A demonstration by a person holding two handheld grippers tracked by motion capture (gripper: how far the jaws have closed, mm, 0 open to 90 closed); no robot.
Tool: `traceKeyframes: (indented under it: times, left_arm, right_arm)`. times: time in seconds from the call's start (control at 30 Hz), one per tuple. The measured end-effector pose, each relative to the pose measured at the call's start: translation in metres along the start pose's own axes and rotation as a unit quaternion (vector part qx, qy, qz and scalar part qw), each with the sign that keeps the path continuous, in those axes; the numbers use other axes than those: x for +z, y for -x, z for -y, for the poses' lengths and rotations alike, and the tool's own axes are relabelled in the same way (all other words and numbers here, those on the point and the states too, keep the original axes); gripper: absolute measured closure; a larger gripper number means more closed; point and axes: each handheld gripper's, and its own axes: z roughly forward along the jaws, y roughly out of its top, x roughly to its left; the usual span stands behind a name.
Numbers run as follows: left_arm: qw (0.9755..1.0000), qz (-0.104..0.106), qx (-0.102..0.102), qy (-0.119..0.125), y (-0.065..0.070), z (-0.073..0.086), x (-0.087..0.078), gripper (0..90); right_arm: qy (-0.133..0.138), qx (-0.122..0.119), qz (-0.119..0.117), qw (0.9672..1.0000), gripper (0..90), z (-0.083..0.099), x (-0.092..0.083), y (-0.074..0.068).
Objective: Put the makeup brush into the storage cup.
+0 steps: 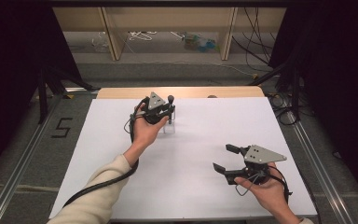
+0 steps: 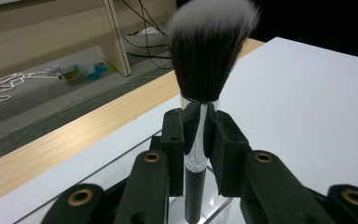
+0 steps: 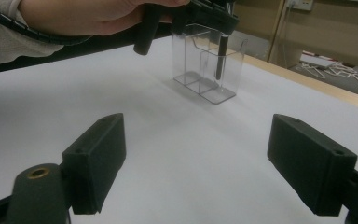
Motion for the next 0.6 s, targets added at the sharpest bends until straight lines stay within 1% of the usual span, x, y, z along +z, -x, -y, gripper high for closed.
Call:
traceKeyframes:
  times: [0.07, 0.3, 0.6]
  left_arm:
    - [1.0000, 0.000, -0.003, -0.001, 0.0001, 0.0005, 0.0002, 76.2]
    - [1.0000, -0.001, 0.002, -0.005, -0.0002, 0.0023, 0.0015, 76.2]
    - [1.0000, -0.003, -0.005, -0.006, -0.0012, 0.0047, 0.0030, 76.2]
  right_arm:
    - [0.000, 0.000, 0.000, 1.0000, 20.0, 0.0000, 0.0000, 0.0000]
    - [-0.001, 0.000, -0.001, 1.0000, 20.0, -0.0001, -0.0001, 0.0002]
    - [0.000, 0.001, -0.001, 1.0000, 20.0, 0.0000, 0.0002, -0.0002]
